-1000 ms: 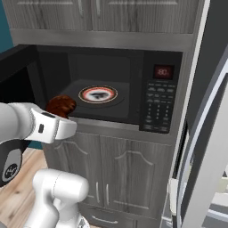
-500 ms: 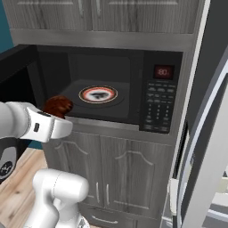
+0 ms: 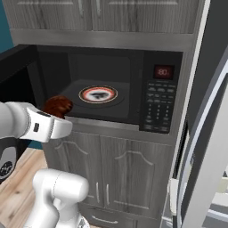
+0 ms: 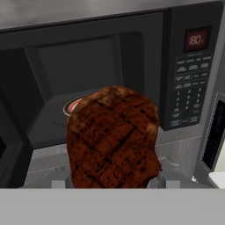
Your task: Transport the steak from the fridge to the microwave and turn on the microwave.
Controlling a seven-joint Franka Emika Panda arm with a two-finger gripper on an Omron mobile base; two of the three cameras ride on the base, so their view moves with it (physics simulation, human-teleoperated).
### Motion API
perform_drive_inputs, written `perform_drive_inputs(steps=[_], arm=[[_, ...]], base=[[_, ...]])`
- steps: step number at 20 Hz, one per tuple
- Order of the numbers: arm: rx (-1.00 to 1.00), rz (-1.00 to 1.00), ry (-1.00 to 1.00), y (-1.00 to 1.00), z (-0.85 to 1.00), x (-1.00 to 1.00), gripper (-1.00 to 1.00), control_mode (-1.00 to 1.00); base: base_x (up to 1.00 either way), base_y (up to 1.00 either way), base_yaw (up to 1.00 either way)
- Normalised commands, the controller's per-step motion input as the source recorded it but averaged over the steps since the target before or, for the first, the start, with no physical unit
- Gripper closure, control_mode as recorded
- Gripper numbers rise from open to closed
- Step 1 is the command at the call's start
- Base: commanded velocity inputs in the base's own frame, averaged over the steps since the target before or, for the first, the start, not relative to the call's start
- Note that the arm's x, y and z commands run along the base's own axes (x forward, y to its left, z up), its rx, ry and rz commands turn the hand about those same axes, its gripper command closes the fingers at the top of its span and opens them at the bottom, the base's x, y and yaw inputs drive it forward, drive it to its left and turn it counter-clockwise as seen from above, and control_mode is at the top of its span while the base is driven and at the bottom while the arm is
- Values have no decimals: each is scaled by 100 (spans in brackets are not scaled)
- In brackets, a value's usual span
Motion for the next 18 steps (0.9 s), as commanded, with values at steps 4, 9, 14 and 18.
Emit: perform_drive_inputs(steps=[4, 9, 14, 18], arm=[[0, 0, 0, 0, -2, 21, 100, -100], [0, 0, 0, 0, -2, 29, 100, -100], [0, 0, 0, 0, -2, 18, 100, -100], [0, 0, 0, 0, -4, 26, 100, -100]], base=[[0, 0, 0], [0, 0, 0], [0, 0, 0], [0, 0, 0]])
